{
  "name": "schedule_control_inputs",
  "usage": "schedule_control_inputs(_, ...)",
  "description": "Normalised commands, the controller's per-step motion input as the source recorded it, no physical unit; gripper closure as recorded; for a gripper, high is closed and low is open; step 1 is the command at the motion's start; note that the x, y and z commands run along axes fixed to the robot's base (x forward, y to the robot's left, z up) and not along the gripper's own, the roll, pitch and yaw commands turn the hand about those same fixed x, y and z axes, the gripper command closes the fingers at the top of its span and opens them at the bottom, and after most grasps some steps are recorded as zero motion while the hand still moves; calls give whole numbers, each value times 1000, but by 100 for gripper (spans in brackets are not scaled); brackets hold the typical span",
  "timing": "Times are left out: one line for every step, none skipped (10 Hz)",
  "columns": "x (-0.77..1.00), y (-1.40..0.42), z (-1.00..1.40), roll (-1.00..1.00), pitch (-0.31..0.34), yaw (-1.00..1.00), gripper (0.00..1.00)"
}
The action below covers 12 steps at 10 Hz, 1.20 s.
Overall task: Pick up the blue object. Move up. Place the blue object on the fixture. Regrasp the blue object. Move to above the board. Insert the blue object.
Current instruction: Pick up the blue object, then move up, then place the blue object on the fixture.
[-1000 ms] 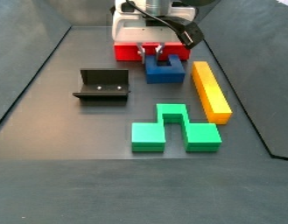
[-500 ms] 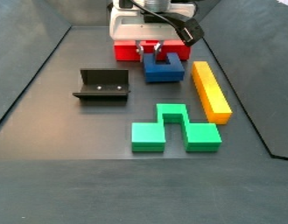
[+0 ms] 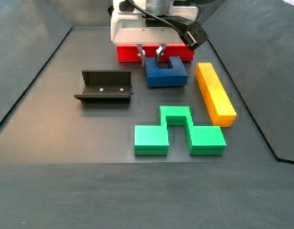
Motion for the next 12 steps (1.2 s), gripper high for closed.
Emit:
schedule_control_inputs(0, 0, 0, 0, 0, 0, 100)
schedule_control_inputs(0, 0, 833, 0, 0, 0, 100)
schedule_control_inputs(-40, -51, 811, -7, 18, -21, 100)
schedule_control_inputs(-85, -46, 568, -40, 38, -18, 100)
schedule_control_inputs(-44, 1, 280, -75, 3, -14, 100)
schedule_control_inputs(0, -17, 0, 26, 0, 0, 100)
schedule_control_inputs(283, 0, -63, 0, 100, -100, 100)
schedule_control_inputs(989, 323, 0, -269, 57, -94, 100)
schedule_control_inputs(1000, 346, 0, -486, -263, -126, 100)
schedule_control_inputs(689, 303, -11, -437, -326, -166, 100)
schedule_control_inputs(49, 0, 0, 129, 0, -343, 100)
schedule_control_inputs(37, -14, 0, 0, 0, 0, 100)
